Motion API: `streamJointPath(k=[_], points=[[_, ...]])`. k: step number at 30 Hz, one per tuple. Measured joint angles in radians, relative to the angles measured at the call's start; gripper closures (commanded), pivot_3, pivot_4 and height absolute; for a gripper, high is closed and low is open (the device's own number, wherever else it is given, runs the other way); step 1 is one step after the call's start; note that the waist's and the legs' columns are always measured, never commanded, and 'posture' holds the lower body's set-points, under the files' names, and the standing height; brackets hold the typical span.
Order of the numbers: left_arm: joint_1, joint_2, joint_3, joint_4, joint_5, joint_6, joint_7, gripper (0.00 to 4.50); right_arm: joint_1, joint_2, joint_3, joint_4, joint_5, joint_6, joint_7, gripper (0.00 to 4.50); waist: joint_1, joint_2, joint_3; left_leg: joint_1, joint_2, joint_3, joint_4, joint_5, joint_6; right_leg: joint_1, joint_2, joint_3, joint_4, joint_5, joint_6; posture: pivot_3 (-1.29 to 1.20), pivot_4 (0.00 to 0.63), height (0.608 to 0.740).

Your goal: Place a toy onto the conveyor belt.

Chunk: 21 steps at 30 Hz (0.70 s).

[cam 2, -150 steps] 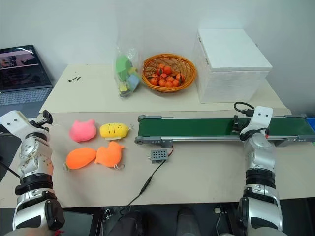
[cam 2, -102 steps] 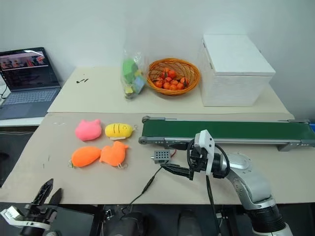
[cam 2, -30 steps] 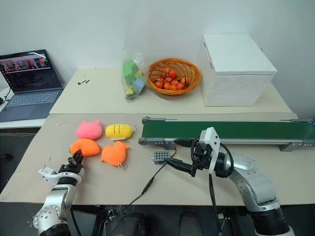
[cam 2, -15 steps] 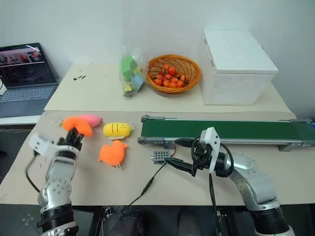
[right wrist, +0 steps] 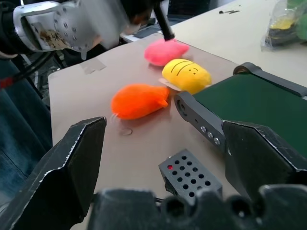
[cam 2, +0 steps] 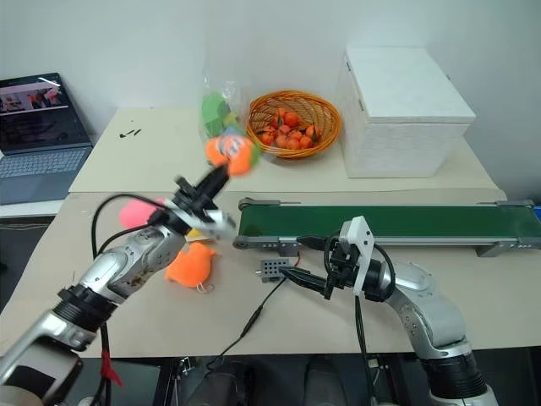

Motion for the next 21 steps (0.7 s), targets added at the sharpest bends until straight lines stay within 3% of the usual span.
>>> streamJointPath(k=[4, 9, 20, 21], points=[[-0.172, 0.028, -0.069, 0.298, 0.145, -0.161, 0.171, 4.47, 0.012, -0.001, -0.011, -0.005, 0.0, -0.012, 0.01, 0.0, 0.009, 0.0, 0.0, -0.005, -0.001, 0.0, 0.004, 0.0, 0.001, -0.001, 0.0, -0.002, 0.0, 0.0, 0.001, 0.0, 0.15, 0.74], [-0.314, -0.031, -0.184, 0.482, 0.283, -0.275, 0.334, 4.47, 0.031, -0.016, -0.052, -0.012, -0.002, -0.069, 0.028, 0.0, 0.014, 0.0, 0.0, -0.011, -0.003, 0.001, 0.007, -0.001, 0.002, -0.003, -0.001, -0.002, 0.0, 0.003, 0.007, 0.0, 0.15, 0.74], [-0.335, -0.153, -0.349, 0.64, 0.397, -0.313, 0.465, 4.47, 0.04, -0.011, -0.067, -0.013, -0.01, -0.106, 0.027, 0.0, -0.006, 0.0, 0.0, -0.013, -0.002, 0.005, 0.009, -0.001, 0.002, -0.008, -0.001, -0.002, 0.006, 0.004, 0.007, 0.0, 0.15, 0.74], [-0.335, -0.16, -0.351, 0.66, 0.397, -0.31, 0.463, 4.16, 0.043, -0.01, -0.067, -0.013, -0.01, -0.106, 0.027, 0.0, -0.006, 0.0, 0.0, -0.013, -0.002, 0.006, 0.009, -0.001, 0.002, -0.008, -0.001, -0.002, 0.006, 0.004, 0.007, 0.0, 0.15, 0.74]])
